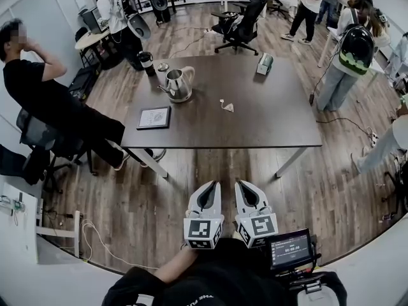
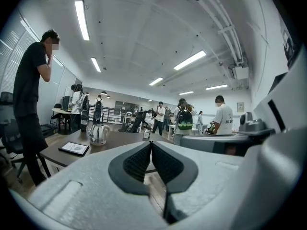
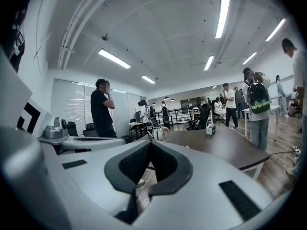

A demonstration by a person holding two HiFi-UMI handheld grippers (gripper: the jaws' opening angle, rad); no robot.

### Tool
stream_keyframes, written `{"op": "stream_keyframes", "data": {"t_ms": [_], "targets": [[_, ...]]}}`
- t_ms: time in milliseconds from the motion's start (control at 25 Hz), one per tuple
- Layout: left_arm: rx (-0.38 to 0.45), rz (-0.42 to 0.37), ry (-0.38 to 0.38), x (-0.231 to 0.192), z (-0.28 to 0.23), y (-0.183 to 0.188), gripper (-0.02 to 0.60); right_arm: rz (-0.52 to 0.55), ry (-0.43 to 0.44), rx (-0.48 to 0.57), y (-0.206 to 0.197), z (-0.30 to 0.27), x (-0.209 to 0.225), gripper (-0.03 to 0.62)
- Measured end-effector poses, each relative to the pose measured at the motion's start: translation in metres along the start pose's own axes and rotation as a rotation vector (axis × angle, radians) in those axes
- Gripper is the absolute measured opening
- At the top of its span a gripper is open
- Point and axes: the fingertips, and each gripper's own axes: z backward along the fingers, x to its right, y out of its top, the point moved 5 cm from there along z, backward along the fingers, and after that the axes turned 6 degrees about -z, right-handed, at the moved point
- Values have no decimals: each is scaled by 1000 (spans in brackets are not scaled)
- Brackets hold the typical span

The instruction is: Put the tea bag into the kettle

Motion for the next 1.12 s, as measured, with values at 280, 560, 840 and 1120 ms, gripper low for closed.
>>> {"op": "stream_keyframes", "data": {"t_ms": [280,560,840,1120], "targets": [[12,0,2,-15,2,1,14,10,-5,4,2,-9,-13,6],[24,2,-11,-31,12,-1,14,33,-5,11,-3,-16,-33,6],[41,3,2,-50,23,0,14,58,26,8,-8,-23,-59,6],[42,-9,3,-61,31,-4,14,62,35,11,-13,-29,-72,6]]}}
